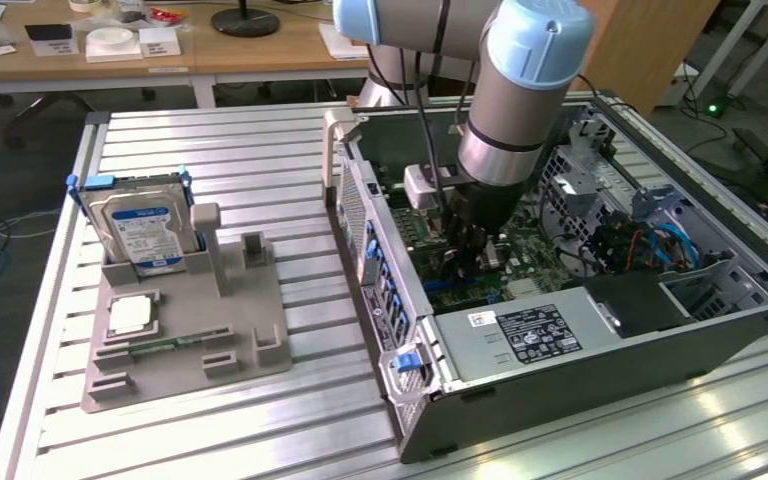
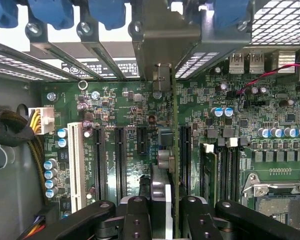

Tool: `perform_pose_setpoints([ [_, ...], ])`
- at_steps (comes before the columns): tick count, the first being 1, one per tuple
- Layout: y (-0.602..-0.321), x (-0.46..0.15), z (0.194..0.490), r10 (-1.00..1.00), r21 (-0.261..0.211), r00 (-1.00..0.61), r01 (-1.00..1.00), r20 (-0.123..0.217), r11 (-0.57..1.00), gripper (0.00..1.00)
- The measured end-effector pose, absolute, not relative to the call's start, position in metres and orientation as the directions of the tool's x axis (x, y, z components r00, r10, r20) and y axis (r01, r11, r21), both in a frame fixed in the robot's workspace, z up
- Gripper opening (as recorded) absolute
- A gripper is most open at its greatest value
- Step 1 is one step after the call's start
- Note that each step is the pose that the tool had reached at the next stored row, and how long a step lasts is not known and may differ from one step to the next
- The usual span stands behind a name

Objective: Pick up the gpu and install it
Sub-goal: 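Insert the gpu into the slot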

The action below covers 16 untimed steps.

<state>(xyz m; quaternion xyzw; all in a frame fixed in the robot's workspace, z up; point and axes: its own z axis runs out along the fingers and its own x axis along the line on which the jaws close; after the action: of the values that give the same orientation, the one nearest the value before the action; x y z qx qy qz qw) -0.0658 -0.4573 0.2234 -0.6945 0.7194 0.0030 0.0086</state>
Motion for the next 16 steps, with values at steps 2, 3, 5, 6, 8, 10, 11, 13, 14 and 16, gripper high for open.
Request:
perform_pose_setpoints([
  [2,-0.4571,-0.0660,0.2230,-0.999,-0.008,-0.035,-0.999,-0.016,0.035,0.28],
  [3,-0.4571,-0.0662,0.2228,-0.999,-0.008,-0.035,-0.999,-0.016,0.035,0.28],
  [5,-0.4571,-0.0667,0.2222,-0.999,-0.008,-0.035,-0.999,-0.016,0.035,0.28],
  [6,-0.4571,-0.0670,0.2219,-0.999,-0.008,-0.035,-0.999,-0.016,0.035,0.28],
  [8,-0.4571,-0.0675,0.2212,-0.999,-0.008,-0.035,-0.999,-0.016,0.035,0.28],
  [10,-0.4571,-0.0676,0.2211,-0.999,-0.008,-0.035,-0.999,-0.016,0.035,0.28],
  [11,-0.4571,-0.0676,0.2210,-0.999,-0.008,-0.035,-0.999,-0.016,0.035,0.28],
  [13,-0.4571,-0.0677,0.2210,-0.999,-0.008,-0.035,-0.999,-0.016,0.035,0.28],
  [14,-0.4571,-0.0677,0.2210,-0.999,-0.008,-0.035,-0.999,-0.016,0.035,0.28],
  [16,-0.4571,-0.0677,0.2210,-0.999,-0.008,-0.035,-0.999,-0.016,0.035,0.28],
])
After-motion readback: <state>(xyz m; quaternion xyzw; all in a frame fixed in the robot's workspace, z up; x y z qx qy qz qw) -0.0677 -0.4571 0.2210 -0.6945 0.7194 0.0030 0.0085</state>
